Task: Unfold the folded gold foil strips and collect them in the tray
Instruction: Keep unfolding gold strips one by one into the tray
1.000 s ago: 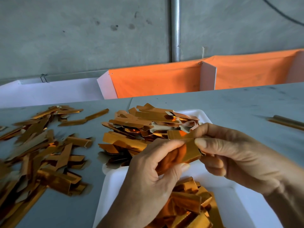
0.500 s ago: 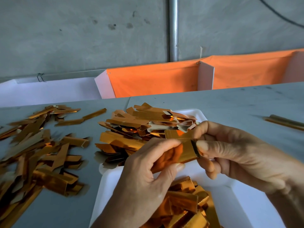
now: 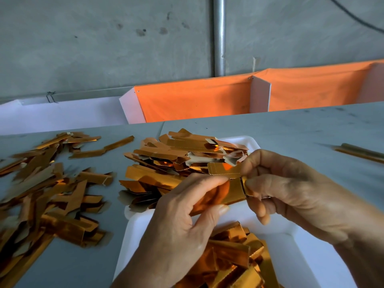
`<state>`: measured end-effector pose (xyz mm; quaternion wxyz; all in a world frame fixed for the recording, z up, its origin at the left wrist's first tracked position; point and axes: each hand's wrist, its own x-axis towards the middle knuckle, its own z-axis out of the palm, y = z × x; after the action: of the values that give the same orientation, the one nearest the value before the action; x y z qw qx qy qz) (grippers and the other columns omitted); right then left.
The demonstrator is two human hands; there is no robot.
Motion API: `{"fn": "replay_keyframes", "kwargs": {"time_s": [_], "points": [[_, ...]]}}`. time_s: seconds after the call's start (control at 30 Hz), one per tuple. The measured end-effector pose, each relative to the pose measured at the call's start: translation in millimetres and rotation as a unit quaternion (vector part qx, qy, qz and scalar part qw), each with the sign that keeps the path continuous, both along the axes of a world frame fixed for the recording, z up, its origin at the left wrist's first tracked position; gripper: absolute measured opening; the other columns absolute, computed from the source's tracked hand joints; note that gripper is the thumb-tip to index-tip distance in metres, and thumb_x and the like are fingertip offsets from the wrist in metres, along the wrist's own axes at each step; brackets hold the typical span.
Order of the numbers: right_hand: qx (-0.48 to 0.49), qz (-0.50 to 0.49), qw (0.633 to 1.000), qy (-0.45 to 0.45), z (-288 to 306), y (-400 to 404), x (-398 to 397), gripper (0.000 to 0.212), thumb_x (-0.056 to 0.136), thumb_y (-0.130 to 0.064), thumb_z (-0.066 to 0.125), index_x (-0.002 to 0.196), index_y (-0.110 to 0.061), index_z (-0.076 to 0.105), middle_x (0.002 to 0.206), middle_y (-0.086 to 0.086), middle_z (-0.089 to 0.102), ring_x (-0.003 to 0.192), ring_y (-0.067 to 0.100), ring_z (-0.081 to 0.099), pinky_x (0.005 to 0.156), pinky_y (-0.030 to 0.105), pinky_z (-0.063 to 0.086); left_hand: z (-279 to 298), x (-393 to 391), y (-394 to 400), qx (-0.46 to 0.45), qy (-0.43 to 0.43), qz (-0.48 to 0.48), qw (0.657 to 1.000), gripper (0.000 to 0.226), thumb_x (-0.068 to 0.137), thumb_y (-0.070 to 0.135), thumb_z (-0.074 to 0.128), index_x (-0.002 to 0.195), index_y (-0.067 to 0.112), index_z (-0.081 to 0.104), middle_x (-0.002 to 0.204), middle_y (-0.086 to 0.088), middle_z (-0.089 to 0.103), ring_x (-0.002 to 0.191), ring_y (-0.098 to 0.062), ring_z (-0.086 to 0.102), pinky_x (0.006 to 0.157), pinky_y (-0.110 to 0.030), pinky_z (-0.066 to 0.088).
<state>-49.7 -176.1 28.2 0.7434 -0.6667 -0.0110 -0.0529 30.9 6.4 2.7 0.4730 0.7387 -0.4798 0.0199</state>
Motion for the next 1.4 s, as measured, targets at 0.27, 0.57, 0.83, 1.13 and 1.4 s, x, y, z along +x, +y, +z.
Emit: {"fn": "replay_keyframes", "kwargs": {"time_s": [0.27, 0.57, 0.83, 1.13, 1.4], "points": [[-0.122, -0.091, 0.988, -0.001, -7.0, 6.1, 4.3, 0.011, 0.087, 0.000, 0.060, 0.085, -0.011, 0.060, 0.056, 0.008, 0.061, 0.047, 0.019, 0.058, 0.049, 0.021, 0.048, -0.5, -1.1, -2.4, 0.045, -0.132, 0.052, 0.989, 0.040, 0.086, 0.031, 0.055, 0.126, 0.031, 0.057, 0.114, 0.027, 0.052, 0.108, 0.007, 0.049, 0.087, -0.006, 0.039], [-0.008, 0.035, 0.999, -0.029, -2.9, -7.4, -3.0, 0.022, 0.076, -0.028, 0.073, 0.086, -0.010, 0.065, 0.064, 0.008, 0.057, 0.051, 0.019, 0.056, 0.050, 0.020, 0.048, 3.7, -2.4, -1.5, -0.001, -0.077, 0.001, 0.997, 0.039, 0.089, 0.029, 0.056, 0.127, 0.023, 0.060, 0.111, 0.017, 0.059, 0.108, -0.001, 0.056, 0.082, -0.006, 0.042], [0.067, 0.069, 0.995, -0.041, -7.0, -5.6, 3.1, 0.021, 0.075, -0.021, 0.075, 0.091, -0.009, 0.069, 0.060, 0.001, 0.049, 0.041, 0.010, 0.048, 0.043, 0.017, 0.041, 2.4, -3.0, -0.5, -0.025, -0.036, -0.030, 0.999, 0.038, 0.090, 0.032, 0.056, 0.128, 0.027, 0.058, 0.111, 0.018, 0.060, 0.111, -0.003, 0.056, 0.084, -0.007, 0.044], [-0.007, 0.007, 1.000, -0.011, -2.9, -2.6, 0.2, 0.016, 0.070, -0.006, 0.063, 0.082, -0.015, 0.069, 0.059, 0.005, 0.053, 0.044, 0.015, 0.050, 0.045, 0.019, 0.043, -1.6, -3.7, -4.4, -0.019, -0.084, 0.026, 0.996, 0.039, 0.086, 0.029, 0.058, 0.125, 0.030, 0.059, 0.111, 0.024, 0.056, 0.110, -0.001, 0.054, 0.084, -0.009, 0.045], [-0.100, -0.031, 0.994, -0.007, -2.9, 0.1, 1.6, 0.018, 0.067, -0.008, 0.060, 0.076, -0.021, 0.067, 0.059, 0.010, 0.057, 0.045, 0.017, 0.052, 0.046, 0.017, 0.042, -2.2, -4.4, -4.4, 0.010, -0.149, 0.051, 0.988, 0.040, 0.085, 0.026, 0.059, 0.125, 0.027, 0.060, 0.111, 0.018, 0.058, 0.105, -0.002, 0.057, 0.083, -0.012, 0.048]]}}
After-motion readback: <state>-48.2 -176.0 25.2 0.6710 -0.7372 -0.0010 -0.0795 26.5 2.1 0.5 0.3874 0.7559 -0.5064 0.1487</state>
